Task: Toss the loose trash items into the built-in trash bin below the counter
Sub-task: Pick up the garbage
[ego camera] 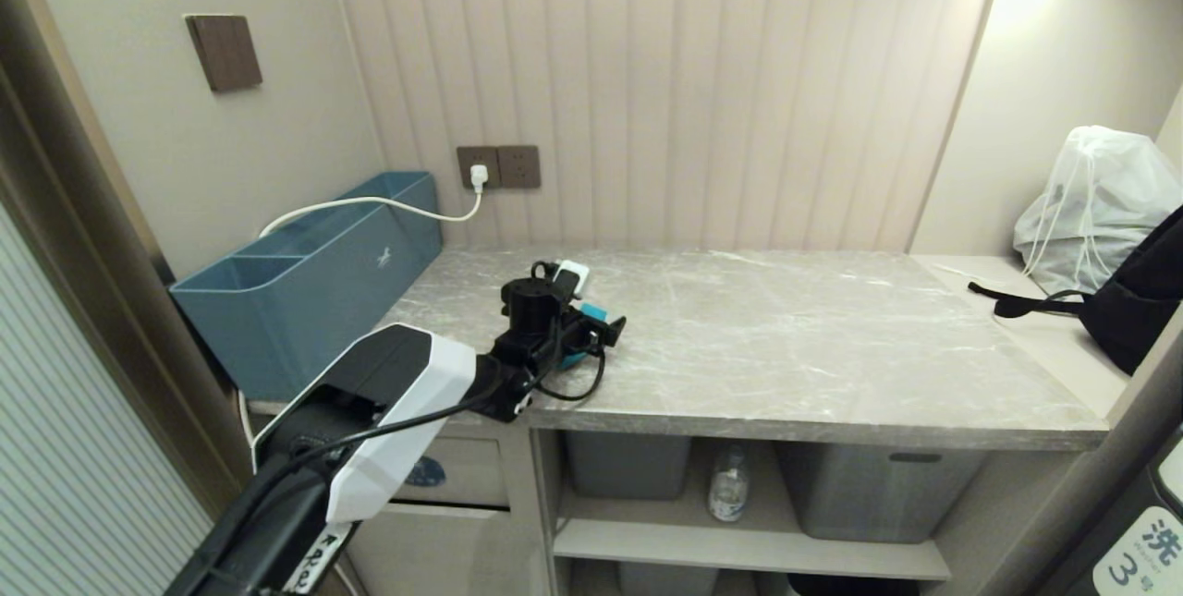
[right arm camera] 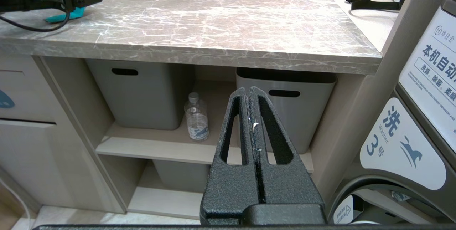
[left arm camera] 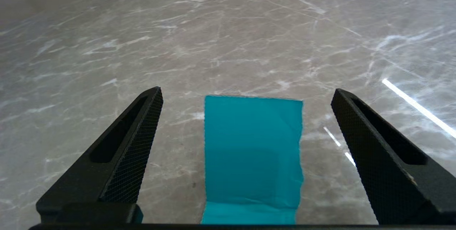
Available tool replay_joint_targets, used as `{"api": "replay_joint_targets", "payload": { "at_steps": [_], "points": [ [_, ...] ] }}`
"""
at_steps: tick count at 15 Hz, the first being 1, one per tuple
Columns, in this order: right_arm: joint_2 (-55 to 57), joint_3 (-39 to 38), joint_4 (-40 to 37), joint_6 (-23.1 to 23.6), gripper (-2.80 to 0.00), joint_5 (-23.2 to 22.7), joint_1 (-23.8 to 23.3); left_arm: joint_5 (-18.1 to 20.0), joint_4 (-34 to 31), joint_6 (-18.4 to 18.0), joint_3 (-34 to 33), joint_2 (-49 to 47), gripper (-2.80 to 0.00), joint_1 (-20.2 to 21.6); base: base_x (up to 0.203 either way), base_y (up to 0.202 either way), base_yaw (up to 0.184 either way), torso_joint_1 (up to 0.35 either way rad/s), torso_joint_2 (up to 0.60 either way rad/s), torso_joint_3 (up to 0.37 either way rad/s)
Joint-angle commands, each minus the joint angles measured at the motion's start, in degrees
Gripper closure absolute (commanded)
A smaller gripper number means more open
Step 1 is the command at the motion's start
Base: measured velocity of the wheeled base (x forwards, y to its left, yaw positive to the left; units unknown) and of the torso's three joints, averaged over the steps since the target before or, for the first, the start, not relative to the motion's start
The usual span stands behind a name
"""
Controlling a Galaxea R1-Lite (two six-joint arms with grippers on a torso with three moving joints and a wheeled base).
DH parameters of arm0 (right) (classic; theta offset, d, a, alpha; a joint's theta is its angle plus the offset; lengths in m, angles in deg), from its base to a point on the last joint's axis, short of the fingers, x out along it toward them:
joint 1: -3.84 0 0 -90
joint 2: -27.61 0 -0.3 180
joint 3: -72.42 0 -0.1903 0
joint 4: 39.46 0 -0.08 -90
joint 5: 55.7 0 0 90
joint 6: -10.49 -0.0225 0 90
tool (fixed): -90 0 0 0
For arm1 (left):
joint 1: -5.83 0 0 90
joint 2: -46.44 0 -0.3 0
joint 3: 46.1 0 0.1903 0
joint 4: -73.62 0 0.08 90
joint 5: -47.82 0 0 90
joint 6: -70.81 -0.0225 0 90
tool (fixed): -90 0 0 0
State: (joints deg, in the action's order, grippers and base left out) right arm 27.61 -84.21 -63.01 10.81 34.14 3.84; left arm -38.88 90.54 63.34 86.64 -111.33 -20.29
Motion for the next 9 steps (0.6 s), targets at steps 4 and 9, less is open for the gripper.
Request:
{"api": "replay_joint_targets", "payload": {
  "at_steps": [4, 9],
  "points": [
    [0.0, 0.0, 0.0, 0.0, 0.0, 0.0, 0.0, -0.4, 0.1, 0.0, 0.8, -0.9, -2.8, 0.1, 0.0, 0.0, 0.0, 0.0, 0.0, 0.0],
    [0.0, 0.0, 0.0, 0.0, 0.0, 0.0, 0.0, -0.4, 0.1, 0.0, 0.8, -1.4, 0.0, 0.1, 0.0, 0.0, 0.0, 0.0, 0.0, 0.0]
  ]
}}
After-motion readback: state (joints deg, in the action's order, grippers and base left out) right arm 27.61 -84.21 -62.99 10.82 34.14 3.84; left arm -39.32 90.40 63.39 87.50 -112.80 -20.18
